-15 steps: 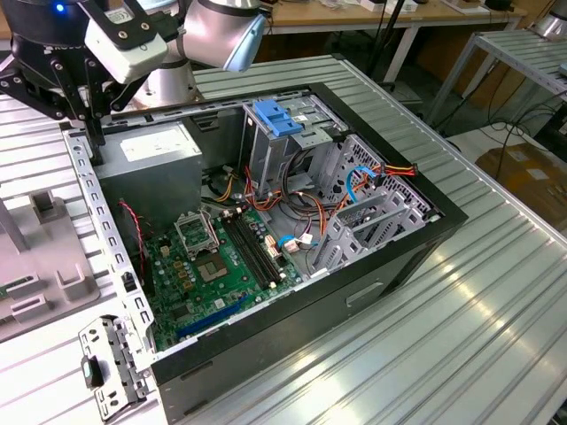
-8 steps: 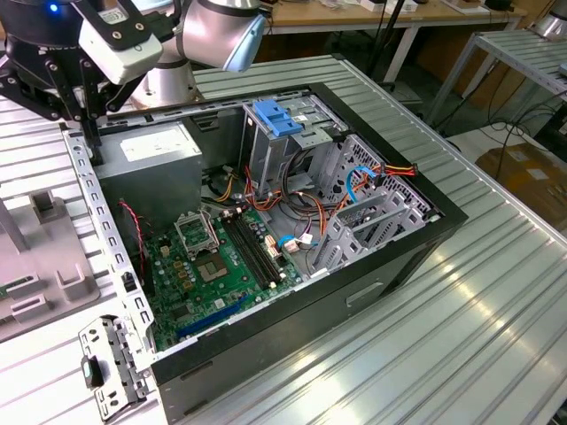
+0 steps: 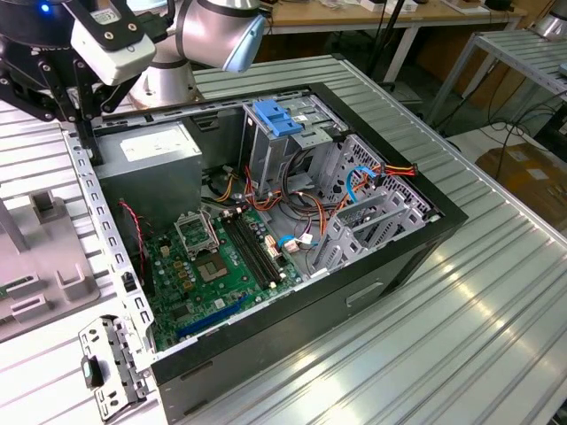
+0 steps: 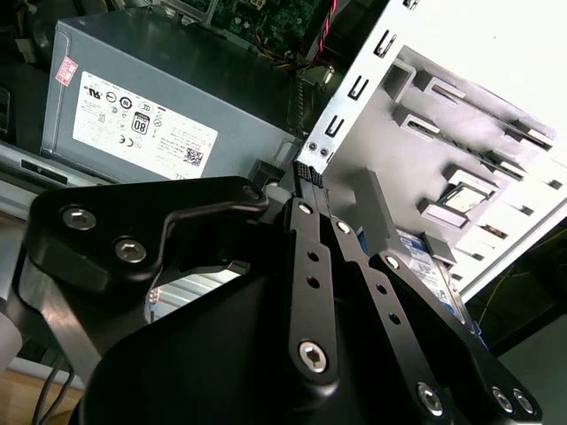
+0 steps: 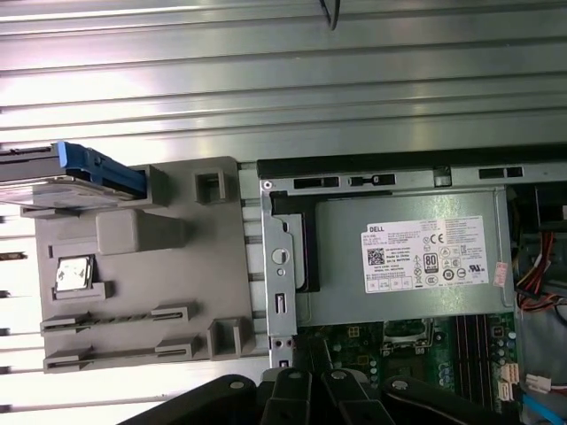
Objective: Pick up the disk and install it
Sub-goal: 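Reach for the disk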
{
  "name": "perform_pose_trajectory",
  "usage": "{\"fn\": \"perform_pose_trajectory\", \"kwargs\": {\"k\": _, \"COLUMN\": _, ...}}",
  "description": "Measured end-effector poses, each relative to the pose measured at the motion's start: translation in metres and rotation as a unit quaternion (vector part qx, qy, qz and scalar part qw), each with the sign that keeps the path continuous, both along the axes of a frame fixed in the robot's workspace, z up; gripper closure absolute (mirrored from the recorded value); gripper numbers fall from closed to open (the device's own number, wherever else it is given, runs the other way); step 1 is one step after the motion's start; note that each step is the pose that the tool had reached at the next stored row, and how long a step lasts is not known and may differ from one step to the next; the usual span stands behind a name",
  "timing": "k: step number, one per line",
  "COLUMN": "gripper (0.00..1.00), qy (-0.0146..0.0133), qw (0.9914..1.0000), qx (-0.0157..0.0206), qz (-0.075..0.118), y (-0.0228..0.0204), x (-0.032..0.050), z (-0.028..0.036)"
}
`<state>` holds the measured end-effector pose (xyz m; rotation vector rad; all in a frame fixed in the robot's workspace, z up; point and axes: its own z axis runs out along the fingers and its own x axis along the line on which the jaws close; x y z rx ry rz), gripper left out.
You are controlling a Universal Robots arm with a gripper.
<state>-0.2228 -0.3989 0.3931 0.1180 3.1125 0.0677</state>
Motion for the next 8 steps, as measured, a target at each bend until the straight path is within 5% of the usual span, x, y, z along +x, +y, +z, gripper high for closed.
{"fn": "perform_pose_trajectory", "kwargs": {"k": 8, "gripper": 0.89, "qy": 0.0, "qw": 1.0, "qx": 0.0, "qz": 0.0, "y": 0.0, "x": -0.0042, "z": 0.0}}
